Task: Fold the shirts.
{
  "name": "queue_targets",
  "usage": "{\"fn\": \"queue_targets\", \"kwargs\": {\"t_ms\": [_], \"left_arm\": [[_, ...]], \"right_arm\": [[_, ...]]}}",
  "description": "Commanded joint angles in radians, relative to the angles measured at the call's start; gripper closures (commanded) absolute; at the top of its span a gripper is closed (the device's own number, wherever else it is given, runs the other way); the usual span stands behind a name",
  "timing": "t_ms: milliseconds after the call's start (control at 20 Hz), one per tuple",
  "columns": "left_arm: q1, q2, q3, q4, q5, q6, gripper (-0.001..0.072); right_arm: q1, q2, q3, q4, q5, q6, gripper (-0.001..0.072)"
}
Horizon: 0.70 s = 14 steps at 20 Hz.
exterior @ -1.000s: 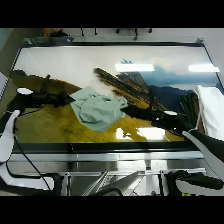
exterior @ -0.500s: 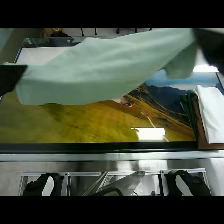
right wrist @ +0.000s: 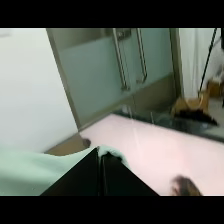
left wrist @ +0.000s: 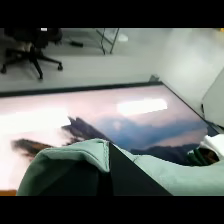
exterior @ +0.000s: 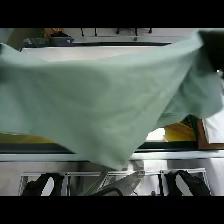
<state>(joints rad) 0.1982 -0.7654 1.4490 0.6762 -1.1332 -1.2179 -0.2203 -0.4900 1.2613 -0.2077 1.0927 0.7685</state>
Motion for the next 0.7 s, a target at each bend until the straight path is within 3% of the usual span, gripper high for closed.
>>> {"fn": "queue_targets", "kwargs": {"t_ms": [0, 150, 300, 350, 400, 450, 650], "left_arm": [[-0.132, -0.249, -0.105, 0.011, 0.124, 0.14, 0.0696], [-0.252, -0.607, -0.092, 0.103, 0.356, 0.177, 0.0695], [-0.273, -0.966, 0.088, 0.114, 0.306, 0.156, 0.0688], [-0.268, -1.053, 0.157, 0.113, 0.26, 0.127, 0.0452], [-0.259, -1.129, 0.23, 0.113, 0.206, 0.085, 0.0086], [-0.247, -1.179, 0.29, 0.113, 0.154, 0.033, 0.0028], [-0.177, -1.242, 0.473, 0.108, -0.112, -0.126, 0.0028]], "right_arm": [[0.0, -0.141, -0.196, -0.065, 0.033, -0.015, 0.0693], [0.024, -0.282, -0.41, -0.037, -0.164, -0.112, 0.0692], [0.103, -0.463, -0.492, -0.034, -0.322, -0.172, 0.0687], [0.122, -0.523, -0.49, -0.023, -0.347, -0.199, 0.0687], [0.131, -0.57, -0.489, 0.003, -0.371, -0.226, 0.0687], [0.132, -0.608, -0.489, 0.033, -0.391, -0.253, 0.0687], [0.111, -0.651, -0.488, 0.066, -0.438, -0.322, 0.0683]]}}
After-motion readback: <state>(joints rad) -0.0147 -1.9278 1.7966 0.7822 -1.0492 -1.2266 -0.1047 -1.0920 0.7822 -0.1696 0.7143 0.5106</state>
